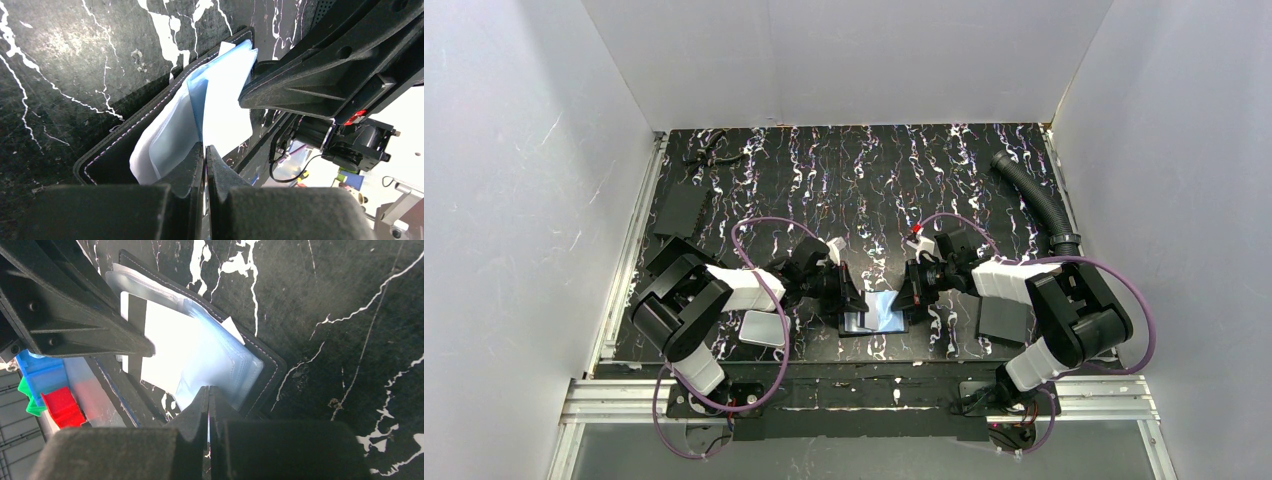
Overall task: Put the credit cards into the card holder
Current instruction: Insert the credit card into the card holder.
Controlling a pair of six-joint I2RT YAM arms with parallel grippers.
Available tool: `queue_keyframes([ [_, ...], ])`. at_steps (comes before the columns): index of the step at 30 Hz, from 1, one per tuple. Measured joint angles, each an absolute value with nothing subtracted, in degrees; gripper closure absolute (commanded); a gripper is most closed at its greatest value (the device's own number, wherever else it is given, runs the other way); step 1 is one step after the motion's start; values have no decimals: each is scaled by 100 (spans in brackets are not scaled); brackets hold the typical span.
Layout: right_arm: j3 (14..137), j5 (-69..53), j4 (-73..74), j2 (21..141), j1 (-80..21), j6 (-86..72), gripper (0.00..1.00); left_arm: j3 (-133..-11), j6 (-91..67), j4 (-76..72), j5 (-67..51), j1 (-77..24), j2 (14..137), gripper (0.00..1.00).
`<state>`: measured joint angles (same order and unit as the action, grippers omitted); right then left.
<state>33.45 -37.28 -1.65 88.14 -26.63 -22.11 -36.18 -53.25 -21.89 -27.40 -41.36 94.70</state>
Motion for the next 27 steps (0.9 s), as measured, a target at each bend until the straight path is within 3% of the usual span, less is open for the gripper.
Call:
queue_keyframes([
  [27,3310,-3771,-279,8827,-2663,-2217,97,-3822,-4602,-1918,-2639,-4139,9428,100],
])
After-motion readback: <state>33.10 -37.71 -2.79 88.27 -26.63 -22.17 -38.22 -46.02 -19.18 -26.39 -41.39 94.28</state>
